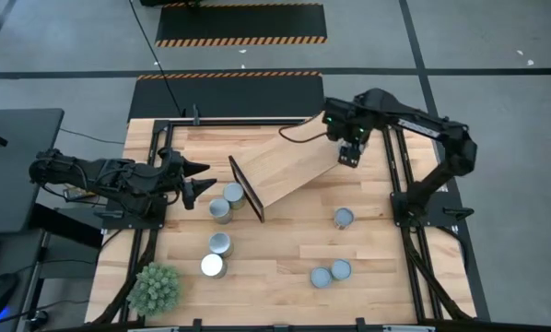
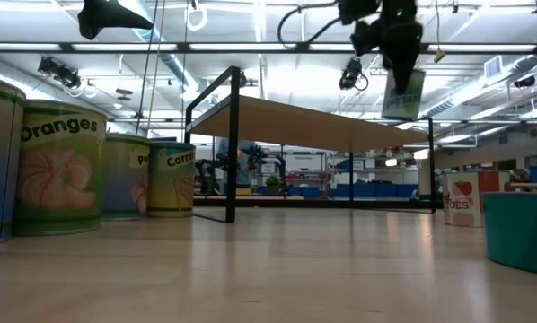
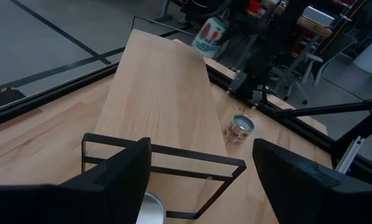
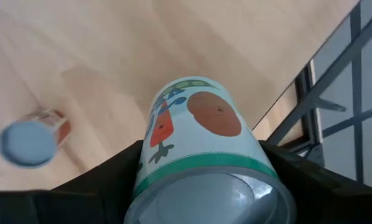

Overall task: Pick and place cans onto a shelf
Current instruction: Put the canned mixed vegetables on the shelf

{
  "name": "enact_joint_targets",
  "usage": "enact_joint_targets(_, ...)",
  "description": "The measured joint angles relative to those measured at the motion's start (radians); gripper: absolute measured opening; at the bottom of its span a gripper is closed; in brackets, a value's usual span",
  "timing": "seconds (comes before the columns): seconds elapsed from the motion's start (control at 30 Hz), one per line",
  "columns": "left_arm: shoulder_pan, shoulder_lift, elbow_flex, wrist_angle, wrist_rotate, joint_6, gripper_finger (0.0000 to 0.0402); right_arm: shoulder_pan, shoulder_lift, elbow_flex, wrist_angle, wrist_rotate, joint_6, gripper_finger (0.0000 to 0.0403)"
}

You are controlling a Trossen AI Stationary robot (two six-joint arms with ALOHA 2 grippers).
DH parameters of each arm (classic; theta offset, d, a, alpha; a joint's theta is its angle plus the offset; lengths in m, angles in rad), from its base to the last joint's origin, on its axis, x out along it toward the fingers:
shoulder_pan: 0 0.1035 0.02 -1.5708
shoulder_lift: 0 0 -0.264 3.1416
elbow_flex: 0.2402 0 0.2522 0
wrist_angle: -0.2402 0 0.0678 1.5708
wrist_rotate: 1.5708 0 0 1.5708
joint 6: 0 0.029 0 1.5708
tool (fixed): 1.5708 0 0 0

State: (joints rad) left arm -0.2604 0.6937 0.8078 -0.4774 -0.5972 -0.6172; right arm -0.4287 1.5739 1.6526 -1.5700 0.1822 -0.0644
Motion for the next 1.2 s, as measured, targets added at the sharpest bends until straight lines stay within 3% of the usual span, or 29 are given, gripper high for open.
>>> enact_joint_targets(0.3, 0.000, 0.000, 0.000, 0.000, 0.000, -0.001, 0.0286, -0.080, 0.074, 0.033, -0.001, 0.003, -0.190, 0.0291)
enact_joint_targets(0.53, 0.000, 0.000, 0.000, 0.000, 0.000, -0.008, 0.0286, -0.085, 0.074, 0.033, 0.000, 0.001, -0.459, 0.0300)
enact_joint_targets(0.77, 0.000, 0.000, 0.000, 0.000, 0.001, -0.008, 0.0286, -0.075, 0.078, 0.033, 0.007, -0.016, -0.618, 0.0303)
enact_joint_targets(1.2, 0.000, 0.000, 0.000, 0.000, 0.000, -0.001, 0.0286, -0.062, 0.078, 0.003, 0.016, -0.002, -0.575, 0.0324)
